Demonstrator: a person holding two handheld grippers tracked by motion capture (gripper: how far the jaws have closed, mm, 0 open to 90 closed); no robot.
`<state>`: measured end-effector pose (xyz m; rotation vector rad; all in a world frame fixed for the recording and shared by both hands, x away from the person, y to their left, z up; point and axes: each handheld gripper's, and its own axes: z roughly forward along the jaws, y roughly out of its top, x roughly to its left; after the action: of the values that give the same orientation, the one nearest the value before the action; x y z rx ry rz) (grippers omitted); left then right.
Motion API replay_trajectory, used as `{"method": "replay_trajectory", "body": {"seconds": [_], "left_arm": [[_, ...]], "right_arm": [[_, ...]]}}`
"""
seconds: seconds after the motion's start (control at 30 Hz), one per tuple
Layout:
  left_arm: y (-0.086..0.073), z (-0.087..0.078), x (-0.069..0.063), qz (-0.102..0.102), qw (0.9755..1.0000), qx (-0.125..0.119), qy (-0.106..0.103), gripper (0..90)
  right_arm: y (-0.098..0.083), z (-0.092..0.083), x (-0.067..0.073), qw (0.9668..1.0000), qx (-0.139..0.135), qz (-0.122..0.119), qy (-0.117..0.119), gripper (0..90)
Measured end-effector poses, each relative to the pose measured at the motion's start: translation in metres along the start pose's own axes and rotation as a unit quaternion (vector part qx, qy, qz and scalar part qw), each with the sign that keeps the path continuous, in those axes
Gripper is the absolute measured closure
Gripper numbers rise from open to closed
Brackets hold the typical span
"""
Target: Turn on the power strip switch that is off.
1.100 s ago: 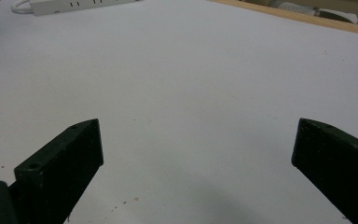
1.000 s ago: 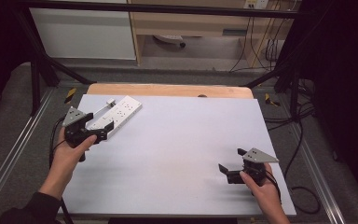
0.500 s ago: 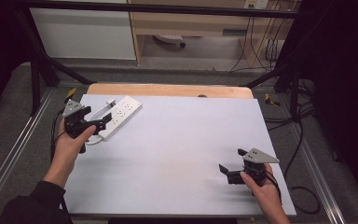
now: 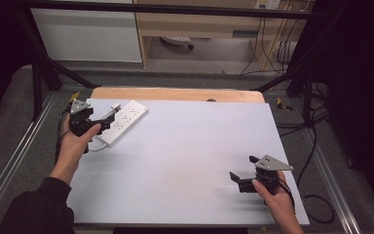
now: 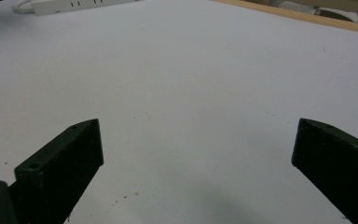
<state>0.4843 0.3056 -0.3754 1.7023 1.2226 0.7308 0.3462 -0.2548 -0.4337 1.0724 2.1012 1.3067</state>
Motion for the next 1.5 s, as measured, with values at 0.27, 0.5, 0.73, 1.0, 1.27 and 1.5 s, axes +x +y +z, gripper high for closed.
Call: {"method": "replay_trajectory", "body": {"seconds": [0.27, 0.5, 0.73, 1.0, 1.27, 1.5], "left_arm": [[-0.004, 0.017, 0.003, -0.004, 0.9999, 0.009, 0.008, 9.4], [-0.006, 0.031, 0.000, 0.001, 0.9997, 0.017, 0.016, 9.8], [-0.007, 0.036, -0.001, 0.016, 0.9994, 0.017, 0.027, 29.3], [-0.010, 0.039, 0.000, 0.031, 0.9981, 0.036, 0.039, 52.2], [-0.015, 0.042, 0.008, 0.025, 0.9976, 0.053, 0.038, 73.2], [-0.021, 0.047, 0.015, 0.008, 0.9968, 0.072, 0.036, 86.3]], "right_arm": [[-0.001, -0.001, -0.002, 1.0000, 0.000, 0.000, 0.001, 2.7], [-0.001, -0.002, -0.002, 1.0000, -0.002, -0.001, 0.002, 2.6], [-0.001, -0.003, -0.002, 1.0000, -0.004, 0.001, 0.002, 2.6], [-0.001, -0.003, -0.003, 1.0000, -0.003, 0.001, 0.002, 2.7], [-0.001, -0.002, -0.002, 1.0000, -0.003, 0.001, 0.003, 2.7], [-0.001, -0.003, -0.003, 1.0000, -0.003, 0.000, 0.003, 2.7]]}}
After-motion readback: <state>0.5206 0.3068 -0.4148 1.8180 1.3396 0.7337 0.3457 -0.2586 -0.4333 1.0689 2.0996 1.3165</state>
